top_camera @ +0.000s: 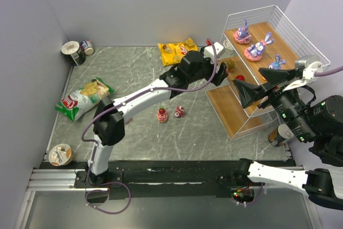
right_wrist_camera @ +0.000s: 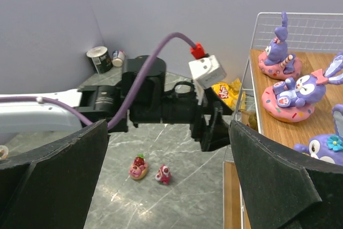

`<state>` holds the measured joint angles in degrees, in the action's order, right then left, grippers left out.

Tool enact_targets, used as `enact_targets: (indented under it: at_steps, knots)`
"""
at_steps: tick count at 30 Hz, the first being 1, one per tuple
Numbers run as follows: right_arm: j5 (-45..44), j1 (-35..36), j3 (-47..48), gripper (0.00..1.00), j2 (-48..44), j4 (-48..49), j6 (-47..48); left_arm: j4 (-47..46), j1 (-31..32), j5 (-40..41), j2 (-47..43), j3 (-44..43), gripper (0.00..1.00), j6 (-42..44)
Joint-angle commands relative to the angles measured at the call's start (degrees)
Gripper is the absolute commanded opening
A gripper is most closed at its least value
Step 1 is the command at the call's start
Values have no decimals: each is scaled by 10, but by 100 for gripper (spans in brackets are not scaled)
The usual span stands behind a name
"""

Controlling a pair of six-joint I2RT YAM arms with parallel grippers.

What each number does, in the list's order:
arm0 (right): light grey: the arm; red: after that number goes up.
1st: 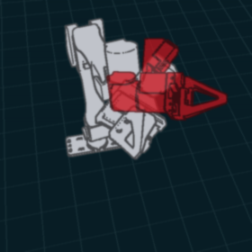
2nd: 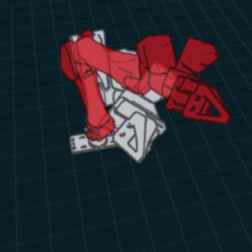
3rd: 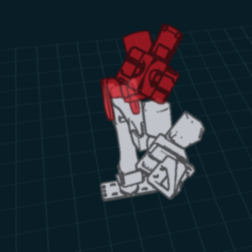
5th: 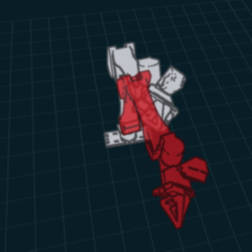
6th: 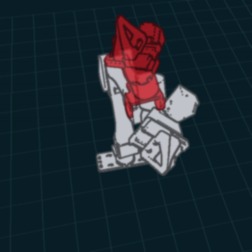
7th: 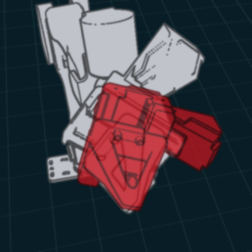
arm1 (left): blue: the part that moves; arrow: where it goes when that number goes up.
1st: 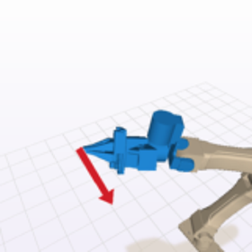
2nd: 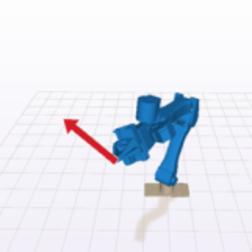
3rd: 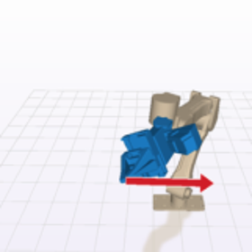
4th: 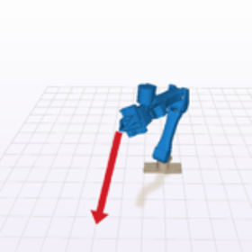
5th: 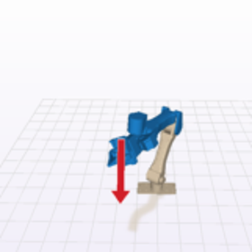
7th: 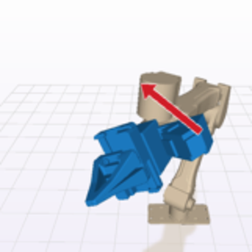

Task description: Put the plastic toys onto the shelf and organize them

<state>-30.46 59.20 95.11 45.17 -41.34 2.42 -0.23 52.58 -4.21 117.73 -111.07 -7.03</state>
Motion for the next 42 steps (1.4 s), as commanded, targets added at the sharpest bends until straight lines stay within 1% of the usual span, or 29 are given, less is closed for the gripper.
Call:
enact_targets:
  at_steps: [1, 2, 4, 5, 7, 8, 10, 11, 13, 14, 15, 16, 17, 18, 19, 20, 22, 26, 29, 30, 31, 33, 36, 42]
  knots:
    - [0, -2, -9, 100, -3, 22, -8, -40, 2, 22, -86, 65, 82, 14]
    - [0, -3, -10, 100, -3, 22, -9, -44, 2, 26, -114, 102, 82, 13]
    - [5, -2, -11, 100, -1, 19, -12, -48, 2, 37, -144, 142, 82, 11]
    - [5, -1, -11, 100, -1, 19, -15, -49, 1, 40, -178, 185, 83, 7]
    - [8, -2, -9, 100, 4, 14, -19, -48, 2, 40, -212, 231, 84, -2]
    - [11, -2, -9, 100, 5, 14, -20, -50, 1, 72, -248, 280, 84, -17]
    - [15, -2, -12, 100, 8, 15, -21, -50, 2, 96, -299, 331, 85, -40]
    - [22, -2, -14, 100, 8, 19, -22, -44, 1, 133, -313, 375, 86, -74]
    - [30, -2, -25, 100, 10, 24, -23, -21, 1, 169, -351, 417, 89, -116]
    - [36, -2, -30, 100, 13, 35, -23, -11, 2, 195, -361, 454, 93, -149]
    - [46, -2, -41, 100, 15, 38, -22, -2, 2, 214, -370, 472, 94, -164]
    - [52, -2, -48, 100, 17, 42, -33, 27, 2, 232, -384, 500, 95, -182]
    - [63, -2, -55, 100, 24, 49, -45, 45, 2, 248, -392, 512, 95, -219]
    - [80, -2, -65, 100, 27, 51, -51, 60, 1, 278, -396, 521, 95, -236]
    - [90, -1, -70, 100, 31, 52, -60, 92, 2, 292, -403, 537, 95, -256]
    - [100, -1, -72, 100, 41, 55, -71, 108, 2, 306, -406, 543, 95, -298]
    - [121, -1, -77, 100, 49, 55, -86, 141, 2, 334, -403, 557, 95, -347]
    - [136, -2, -75, 100, 61, 57, -91, 159, 2, 351, -369, 572, 94, -406]
    - [138, -1, -68, 99, 63, 52, -90, 155, 1, 345, -317, 572, 91, -426]
    - [138, -1, -63, 99, 63, 50, -90, 160, 2, 347, -286, 567, 89, -432]
    - [138, -1, -61, 100, 63, 46, -91, 167, 1, 354, -270, 553, 84, -439]
    - [138, -2, -56, 100, 61, 43, -91, 175, 0, 351, -231, 537, 81, -441]
    - [132, -2, -57, 100, 55, 40, -91, 165, -2, 339, -207, 538, 79, -446]
    - [124, -2, -62, 99, 45, 39, -90, 125, -16, 334, -203, 556, 78, -439]
